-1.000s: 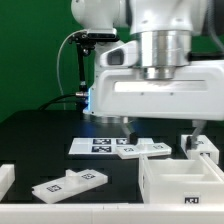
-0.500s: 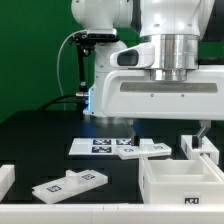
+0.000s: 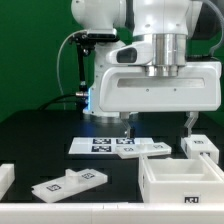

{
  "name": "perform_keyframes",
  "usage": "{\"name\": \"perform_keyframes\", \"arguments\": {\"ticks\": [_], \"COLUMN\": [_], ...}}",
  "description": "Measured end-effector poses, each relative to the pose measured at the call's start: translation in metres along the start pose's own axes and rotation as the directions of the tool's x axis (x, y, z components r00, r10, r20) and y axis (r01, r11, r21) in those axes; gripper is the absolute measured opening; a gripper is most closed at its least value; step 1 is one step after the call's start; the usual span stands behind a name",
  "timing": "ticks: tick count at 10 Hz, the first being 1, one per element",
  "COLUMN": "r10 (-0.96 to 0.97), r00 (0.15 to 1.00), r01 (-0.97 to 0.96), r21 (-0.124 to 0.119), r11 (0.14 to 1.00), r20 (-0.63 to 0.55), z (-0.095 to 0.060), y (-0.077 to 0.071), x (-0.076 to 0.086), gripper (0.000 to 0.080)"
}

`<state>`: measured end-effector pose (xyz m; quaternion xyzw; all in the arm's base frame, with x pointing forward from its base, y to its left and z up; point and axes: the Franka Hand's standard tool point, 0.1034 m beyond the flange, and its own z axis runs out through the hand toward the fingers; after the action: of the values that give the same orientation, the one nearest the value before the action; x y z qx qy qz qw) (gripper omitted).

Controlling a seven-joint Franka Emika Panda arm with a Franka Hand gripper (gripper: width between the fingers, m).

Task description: Assemble cabinet

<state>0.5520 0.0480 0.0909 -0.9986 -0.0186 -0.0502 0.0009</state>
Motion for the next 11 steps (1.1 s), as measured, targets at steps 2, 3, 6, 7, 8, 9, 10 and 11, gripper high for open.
{"name": "perform_keyframes", "arguments": {"ticks": [2, 3, 6, 7, 8, 9, 10, 11], "r10": [0.0, 0.013, -0.004, -0.009, -0.006, -0.005, -0.017, -0.048], "r00": [1.0, 0.998, 0.991, 0.99, 0.99, 0.99, 0.989, 0.988], "r01": [0.0, -0.014, 0.0, 0.005, 0.001, 0.001, 0.013, 0.045], "r21": [0.0, 0.021, 0.032, 0.034, 0.033, 0.032, 0.03, 0.025], "r11": [1.0, 1.0, 0.999, 0.999, 0.999, 0.999, 0.999, 0.999], "r20": [0.002, 0.06, 0.136, 0.142, 0.14, 0.142, 0.15, 0.147], "z": [0.0, 0.002, 0.009, 0.01, 0.01, 0.011, 0.016, 0.024], "y": [0.0, 0.002, 0.006, 0.005, 0.007, 0.007, 0.007, 0.006], "x": [-0.001, -0.013, -0.043, -0.045, -0.044, -0.045, -0.049, -0.062], "gripper": [0.0797, 0.0797, 0.0797, 0.0797, 0.0797, 0.0797, 0.0797, 0.0797]}}
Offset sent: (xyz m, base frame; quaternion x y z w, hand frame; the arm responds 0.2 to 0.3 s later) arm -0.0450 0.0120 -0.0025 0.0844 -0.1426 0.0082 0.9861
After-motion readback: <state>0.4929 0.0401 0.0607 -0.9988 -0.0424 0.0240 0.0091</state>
